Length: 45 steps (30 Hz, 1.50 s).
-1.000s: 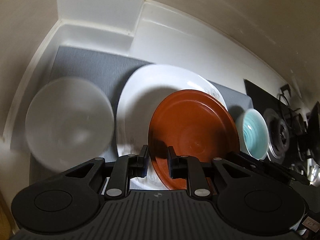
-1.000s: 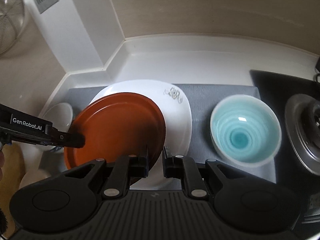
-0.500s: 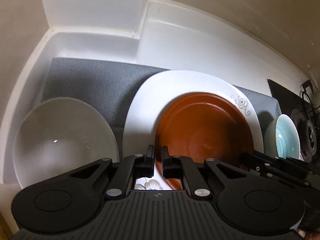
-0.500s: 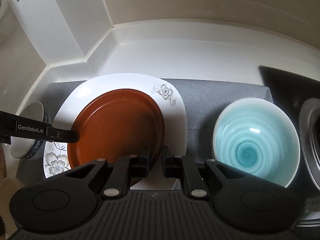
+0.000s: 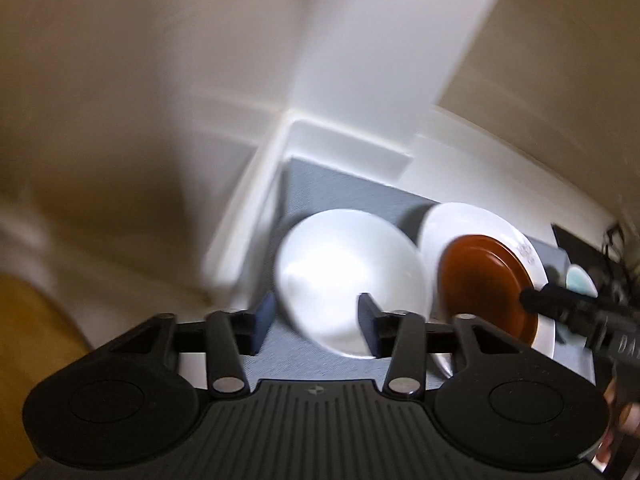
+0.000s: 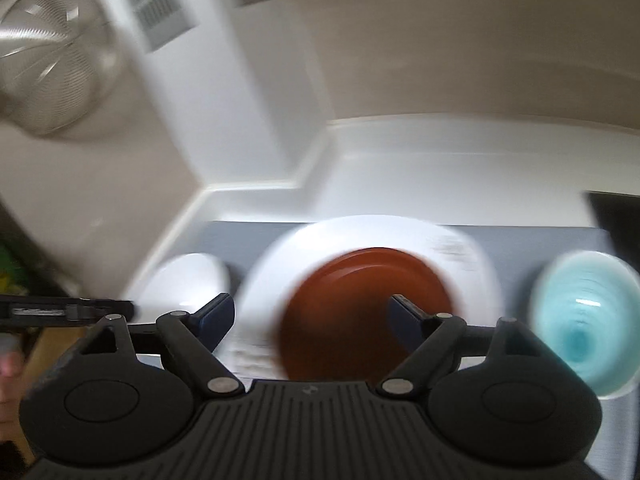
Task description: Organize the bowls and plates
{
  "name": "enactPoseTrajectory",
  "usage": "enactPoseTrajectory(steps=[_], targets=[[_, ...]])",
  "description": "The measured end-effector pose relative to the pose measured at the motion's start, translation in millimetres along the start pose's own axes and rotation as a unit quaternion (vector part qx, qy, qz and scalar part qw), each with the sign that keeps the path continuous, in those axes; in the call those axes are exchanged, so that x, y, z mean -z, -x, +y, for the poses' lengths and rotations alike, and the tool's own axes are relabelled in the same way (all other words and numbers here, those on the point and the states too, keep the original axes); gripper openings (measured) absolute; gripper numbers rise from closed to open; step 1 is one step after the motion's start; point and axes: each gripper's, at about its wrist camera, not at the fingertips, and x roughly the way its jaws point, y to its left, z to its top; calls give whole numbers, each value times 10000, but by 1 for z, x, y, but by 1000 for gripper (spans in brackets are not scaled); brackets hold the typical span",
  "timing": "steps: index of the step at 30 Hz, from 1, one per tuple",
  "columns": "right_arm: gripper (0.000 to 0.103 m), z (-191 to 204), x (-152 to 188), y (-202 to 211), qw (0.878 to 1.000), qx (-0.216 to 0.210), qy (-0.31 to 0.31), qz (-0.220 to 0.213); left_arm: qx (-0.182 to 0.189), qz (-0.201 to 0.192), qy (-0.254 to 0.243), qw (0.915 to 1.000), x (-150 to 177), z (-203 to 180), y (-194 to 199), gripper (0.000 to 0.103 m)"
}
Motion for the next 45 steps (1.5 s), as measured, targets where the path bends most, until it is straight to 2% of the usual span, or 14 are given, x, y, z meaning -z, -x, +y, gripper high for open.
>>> enactPoseTrajectory(steps=[4, 9, 13, 15, 16, 17, 18, 21, 25, 28, 30, 33, 39, 45], targets=[[81, 41, -2, -18, 9988, 37, 482, 103, 358, 47, 268, 9990, -6, 21, -7, 15], [48, 66, 0, -42, 9973, -42, 654, 317, 732, 93, 426, 9964, -7, 32, -14, 13], [47, 72, 2, -57, 9968, 193, 659, 409, 762, 91, 587, 9953, -5, 37, -8, 13], [47, 73, 3, -57, 9961, 195, 732, 454, 490, 45, 368, 9981, -5, 32, -5, 34], [47, 74, 2, -55, 9954, 227, 815, 444, 314, 24, 327, 9990, -4, 31, -5, 69], [47, 73, 1, -55, 9950, 267, 865, 429, 228, -3, 363, 9991, -2, 31, -6, 88], [47, 71, -1, -56, 9950, 279, 865, 425, 242, -49, 419, 9988, -1, 33, -5, 87], [47, 65, -5, -59, 9957, 265, 777, 440, 375, -40, 422, 9984, -1, 34, -6, 82], [47, 67, -4, -72, 9949, 203, 803, 576, 576, 436, 702, 9949, -2, 41, -30, 28], [45, 71, -3, -77, 9937, 156, 914, 630, 693, 679, 1068, 9895, -1, 51, -47, 26], [23, 73, -2, -81, 9926, 157, 974, 702, 676, 702, 1094, 9892, -1, 51, -48, 21], [14, 74, -1, -85, 9912, 236, 971, 863, 473, 749, 937, 9917, 0, 45, -43, 19], [15, 88, 12, -76, 9864, -64, 1120, 1200, 509, 975, 1163, 9871, 20, 63, -24, 18], [16, 78, 8, -85, 9889, -31, 817, 1244, 506, 562, 1499, 9858, 10, 76, -17, 18]])
